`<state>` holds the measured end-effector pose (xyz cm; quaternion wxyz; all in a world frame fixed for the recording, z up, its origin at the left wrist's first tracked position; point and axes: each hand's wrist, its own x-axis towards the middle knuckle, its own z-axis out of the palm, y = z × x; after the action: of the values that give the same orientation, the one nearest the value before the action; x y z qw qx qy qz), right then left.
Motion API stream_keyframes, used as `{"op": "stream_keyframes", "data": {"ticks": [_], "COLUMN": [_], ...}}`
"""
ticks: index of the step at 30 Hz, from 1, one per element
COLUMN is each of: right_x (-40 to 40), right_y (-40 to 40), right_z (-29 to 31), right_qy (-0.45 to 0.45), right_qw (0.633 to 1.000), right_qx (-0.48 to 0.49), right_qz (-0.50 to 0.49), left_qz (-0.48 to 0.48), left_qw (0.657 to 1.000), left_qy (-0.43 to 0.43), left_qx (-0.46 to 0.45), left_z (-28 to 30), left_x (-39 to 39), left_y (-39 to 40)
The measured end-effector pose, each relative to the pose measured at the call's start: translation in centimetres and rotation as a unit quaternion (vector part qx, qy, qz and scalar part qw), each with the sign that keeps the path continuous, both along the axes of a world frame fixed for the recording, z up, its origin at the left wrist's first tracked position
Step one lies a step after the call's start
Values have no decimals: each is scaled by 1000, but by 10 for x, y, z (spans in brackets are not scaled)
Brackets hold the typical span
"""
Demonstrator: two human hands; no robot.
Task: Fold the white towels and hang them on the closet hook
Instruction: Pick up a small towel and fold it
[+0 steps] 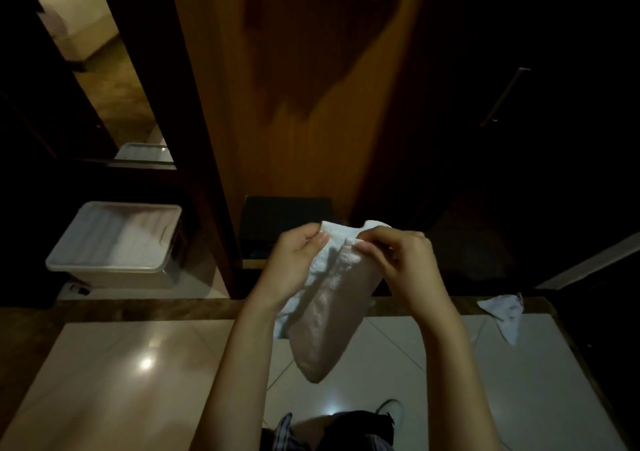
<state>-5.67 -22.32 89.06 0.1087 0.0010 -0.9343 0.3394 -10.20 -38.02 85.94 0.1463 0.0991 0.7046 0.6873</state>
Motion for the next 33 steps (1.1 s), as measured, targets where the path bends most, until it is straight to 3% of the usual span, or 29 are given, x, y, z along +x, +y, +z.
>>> {"op": "stream_keyframes", "data": {"ticks": [5,16,23,33], "right_x": [1,-1,-3,-7], "right_y": [-15,-18,-18,-24], "right_z": [4,6,-1,-6], "right_qy": [-37,40,36,24], "right_qw": [993,991,990,985], "right_qx": [-91,-127,-139,-170], "right_qz": [70,11,2,-22], "left_qz": [-49,-93,-125,-129], "left_qw": [999,995,991,990], "left_qy": [1,31,-29,37], "left_qx": [17,22,45,-33], "left_z": [10,18,18,8], "left_x": [5,4,6,3], "left_y": [3,-2,-6,-7]}}
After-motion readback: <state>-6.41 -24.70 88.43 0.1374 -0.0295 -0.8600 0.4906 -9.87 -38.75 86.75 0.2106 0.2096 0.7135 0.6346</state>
